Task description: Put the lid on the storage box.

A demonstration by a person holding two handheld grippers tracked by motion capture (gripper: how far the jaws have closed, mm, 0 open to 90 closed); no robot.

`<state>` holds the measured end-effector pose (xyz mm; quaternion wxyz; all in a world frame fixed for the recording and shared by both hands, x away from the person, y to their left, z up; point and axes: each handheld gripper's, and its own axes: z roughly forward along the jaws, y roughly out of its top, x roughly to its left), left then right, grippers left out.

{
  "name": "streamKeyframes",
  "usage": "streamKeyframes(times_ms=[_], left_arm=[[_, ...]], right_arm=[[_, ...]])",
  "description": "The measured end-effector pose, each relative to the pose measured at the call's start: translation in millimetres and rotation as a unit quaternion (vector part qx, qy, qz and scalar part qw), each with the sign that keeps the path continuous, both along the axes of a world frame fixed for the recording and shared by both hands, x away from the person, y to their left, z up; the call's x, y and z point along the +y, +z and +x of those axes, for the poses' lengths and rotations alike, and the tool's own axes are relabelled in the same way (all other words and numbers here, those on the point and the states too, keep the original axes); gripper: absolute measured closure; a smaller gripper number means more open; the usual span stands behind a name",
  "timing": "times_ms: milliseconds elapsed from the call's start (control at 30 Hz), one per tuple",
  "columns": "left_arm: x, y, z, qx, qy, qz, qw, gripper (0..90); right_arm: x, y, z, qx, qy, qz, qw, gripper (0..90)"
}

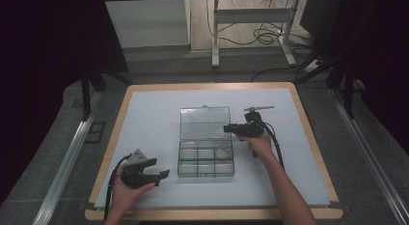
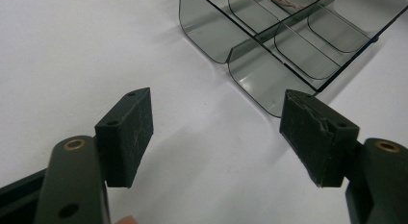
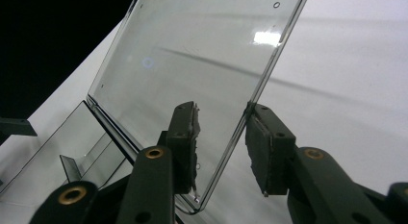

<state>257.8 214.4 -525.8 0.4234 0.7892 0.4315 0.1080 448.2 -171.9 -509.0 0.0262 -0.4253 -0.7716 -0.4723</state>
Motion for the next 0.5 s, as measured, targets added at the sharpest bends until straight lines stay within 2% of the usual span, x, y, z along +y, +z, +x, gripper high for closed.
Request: streamKeyframes(times_ms=[500], left_arm=[[-0.8,-0.8,0.5,0.001,0.0,0.001,1.0,28.1]], right_arm=[[-5.7,3.0,-6.0,-0.032,0.001,-0.003,0.9995,69.0]])
